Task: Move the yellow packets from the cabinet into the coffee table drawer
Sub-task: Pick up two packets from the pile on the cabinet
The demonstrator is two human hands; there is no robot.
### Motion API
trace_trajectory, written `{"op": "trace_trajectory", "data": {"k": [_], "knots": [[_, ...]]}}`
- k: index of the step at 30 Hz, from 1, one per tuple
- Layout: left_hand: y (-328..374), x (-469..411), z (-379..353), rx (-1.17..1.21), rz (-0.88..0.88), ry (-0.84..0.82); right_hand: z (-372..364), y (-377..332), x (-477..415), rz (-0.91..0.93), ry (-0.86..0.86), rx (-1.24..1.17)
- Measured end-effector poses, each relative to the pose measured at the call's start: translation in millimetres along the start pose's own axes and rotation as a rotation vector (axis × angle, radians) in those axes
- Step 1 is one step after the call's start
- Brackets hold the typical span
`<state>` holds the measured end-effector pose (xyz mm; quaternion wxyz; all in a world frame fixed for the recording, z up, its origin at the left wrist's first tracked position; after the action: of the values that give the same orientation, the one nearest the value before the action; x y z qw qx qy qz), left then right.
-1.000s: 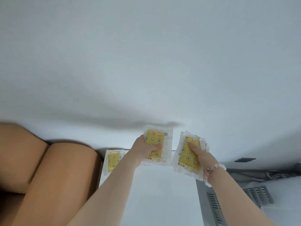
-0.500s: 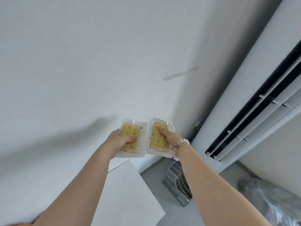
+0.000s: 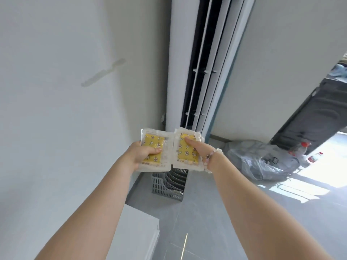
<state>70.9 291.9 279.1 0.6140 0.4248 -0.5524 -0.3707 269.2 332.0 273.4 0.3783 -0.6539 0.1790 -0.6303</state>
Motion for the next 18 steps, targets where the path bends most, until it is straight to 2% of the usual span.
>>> {"op": "trace_trajectory", "data": {"k": [8, 14, 18], "knots": [[25.1, -2.6, -195.9, -0.159, -0.035, -0.313, 177.4, 60.0, 56.5, -0.031, 0.228, -0.243], [10.7, 36.3, -364.1, -0.219, -0.021, -0.489, 315.5, 129.6, 126.5, -0.044, 0.367, -0.347], [7.5, 64.7, -472.1, -0.314, -0.031, -0.602, 401.0, 185.3, 182.8, -0.046, 0.454, -0.518]]}}
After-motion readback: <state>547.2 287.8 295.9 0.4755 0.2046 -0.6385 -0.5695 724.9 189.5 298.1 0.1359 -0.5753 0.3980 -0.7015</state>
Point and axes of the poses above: each hand's wrist, its own x-axis away from the middle knuckle, its own z-axis out of the back of the hand, y = z × x, the point moved 9 cm from there along -x, towards the middle knuckle, and after that the axes turned 7 degrees about -z, right-handed, at the moved point
